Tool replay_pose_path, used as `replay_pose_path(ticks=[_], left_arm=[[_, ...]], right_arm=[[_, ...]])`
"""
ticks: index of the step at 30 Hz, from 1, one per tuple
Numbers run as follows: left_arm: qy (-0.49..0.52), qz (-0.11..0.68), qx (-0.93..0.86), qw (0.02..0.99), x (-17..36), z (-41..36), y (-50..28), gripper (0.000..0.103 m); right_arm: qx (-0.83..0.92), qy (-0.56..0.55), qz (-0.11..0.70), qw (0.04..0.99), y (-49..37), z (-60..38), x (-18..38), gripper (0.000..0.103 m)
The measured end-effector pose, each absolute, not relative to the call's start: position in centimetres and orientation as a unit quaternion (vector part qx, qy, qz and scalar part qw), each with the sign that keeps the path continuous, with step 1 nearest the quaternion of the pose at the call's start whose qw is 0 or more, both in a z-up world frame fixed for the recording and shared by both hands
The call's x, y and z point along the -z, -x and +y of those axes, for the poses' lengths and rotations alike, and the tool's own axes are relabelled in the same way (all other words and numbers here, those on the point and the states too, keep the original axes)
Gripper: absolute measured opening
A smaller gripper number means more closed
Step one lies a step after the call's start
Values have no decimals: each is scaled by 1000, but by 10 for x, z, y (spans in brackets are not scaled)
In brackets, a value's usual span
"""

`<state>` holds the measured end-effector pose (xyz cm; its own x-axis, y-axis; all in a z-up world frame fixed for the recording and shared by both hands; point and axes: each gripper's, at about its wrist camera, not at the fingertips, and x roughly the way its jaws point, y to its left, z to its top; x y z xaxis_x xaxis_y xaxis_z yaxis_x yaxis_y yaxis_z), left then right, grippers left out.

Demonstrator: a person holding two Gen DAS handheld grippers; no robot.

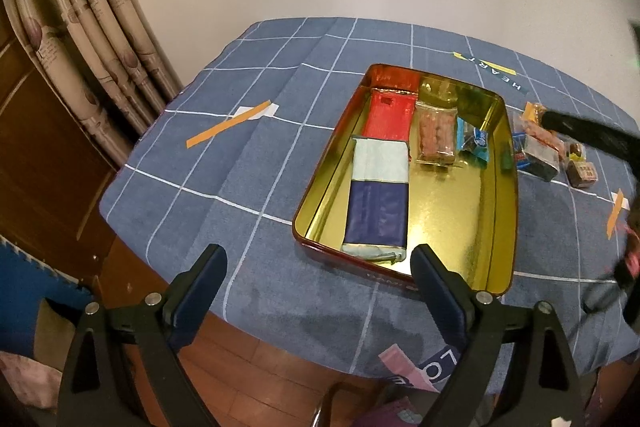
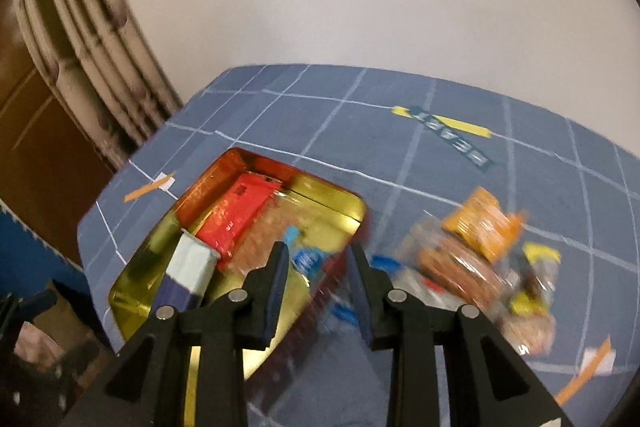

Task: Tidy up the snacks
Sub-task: 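Lower the blue candy into the tin and open the right tool, then grasp the grey pack with the right tool and lift it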

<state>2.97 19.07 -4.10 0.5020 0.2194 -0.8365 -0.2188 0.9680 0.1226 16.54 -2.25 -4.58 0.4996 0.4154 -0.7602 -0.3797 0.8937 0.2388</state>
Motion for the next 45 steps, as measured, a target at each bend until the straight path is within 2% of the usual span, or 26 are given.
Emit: replay_pose_path(ticks=[8,14,16,19,30,33,42,44,45], left_arm=[[-17,482,-120,868,41,176,-25,91],[-32,481,-117,868,42,167,-23,92],[-34,483,-117,867,43,167,-24,92],[-32,487,-118,865,45,169,-25,92],[-24,505,-113,855,55,174,-33,93],[-22,509,-114,853,57,175,-34,93],[-28,515,-112,849,60,172,-34,93],[-26,513,-113,851,59,173,-34,93],[-26,512,-112,851,59,173,-34,93]], right_arm=[[-162,-49,466,868,-114,-114,69,31],[-178,-62,468,864,-112,-116,78,31],[-215,-33,455,864,-118,-100,72,33],[-252,49,436,863,-132,-76,67,41],[-330,187,474,795,-194,-29,90,41],[-336,236,463,785,-194,-23,96,44],[-325,280,505,749,-200,-19,116,46],[-331,275,504,749,-192,-23,118,42],[-327,272,500,754,-186,-26,119,34]])
